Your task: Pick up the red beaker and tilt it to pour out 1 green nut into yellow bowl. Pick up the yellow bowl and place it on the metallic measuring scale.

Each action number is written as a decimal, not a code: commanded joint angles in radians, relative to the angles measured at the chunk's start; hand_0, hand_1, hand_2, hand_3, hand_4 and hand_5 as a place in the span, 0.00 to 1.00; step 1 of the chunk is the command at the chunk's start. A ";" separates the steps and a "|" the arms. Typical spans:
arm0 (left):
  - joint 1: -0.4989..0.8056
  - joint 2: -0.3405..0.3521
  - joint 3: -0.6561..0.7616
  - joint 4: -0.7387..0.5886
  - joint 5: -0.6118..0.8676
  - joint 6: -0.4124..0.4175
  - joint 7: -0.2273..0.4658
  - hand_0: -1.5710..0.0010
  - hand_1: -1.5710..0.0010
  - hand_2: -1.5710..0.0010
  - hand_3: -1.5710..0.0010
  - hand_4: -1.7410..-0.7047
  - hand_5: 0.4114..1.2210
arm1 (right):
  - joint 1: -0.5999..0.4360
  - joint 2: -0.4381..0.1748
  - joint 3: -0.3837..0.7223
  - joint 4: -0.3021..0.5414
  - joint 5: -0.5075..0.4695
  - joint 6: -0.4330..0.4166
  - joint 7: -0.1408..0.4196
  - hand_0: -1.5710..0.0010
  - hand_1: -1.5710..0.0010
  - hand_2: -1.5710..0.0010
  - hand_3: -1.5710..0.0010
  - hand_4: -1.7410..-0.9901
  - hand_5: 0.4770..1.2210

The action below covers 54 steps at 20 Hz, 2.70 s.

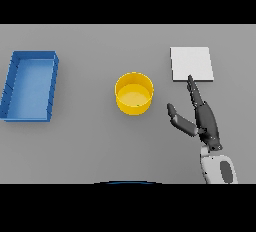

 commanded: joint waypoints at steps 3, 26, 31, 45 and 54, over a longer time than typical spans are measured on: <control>0.207 -0.033 0.015 -0.197 0.071 0.029 0.029 0.00 0.00 0.00 0.00 0.00 1.00 | 0.005 0.000 0.004 0.007 0.010 -0.005 -0.023 1.00 1.00 1.00 1.00 0.79 0.27; 0.548 -0.048 -0.052 -0.635 0.175 -0.150 0.197 0.94 0.94 0.94 0.94 0.92 0.27 | 0.005 -0.009 0.013 0.000 0.051 -0.023 -0.010 1.00 1.00 1.00 1.00 0.78 0.24; 0.544 -0.077 -0.028 -0.659 0.212 -0.123 0.137 0.98 0.98 0.98 0.98 0.92 0.30 | -0.060 -0.058 0.065 0.020 0.133 0.018 0.023 1.00 1.00 1.00 1.00 0.88 0.25; 0.580 -0.091 -0.023 -0.700 0.238 -0.138 0.142 1.00 1.00 1.00 1.00 0.90 0.35 | -0.507 -0.332 0.370 0.231 0.570 0.280 -0.014 1.00 1.00 1.00 1.00 0.77 0.22; 0.573 -0.084 -0.015 -0.693 0.240 -0.141 0.132 1.00 1.00 1.00 1.00 0.90 0.36 | -0.673 -0.299 0.501 0.430 0.644 0.393 -0.091 1.00 1.00 1.00 1.00 0.77 0.25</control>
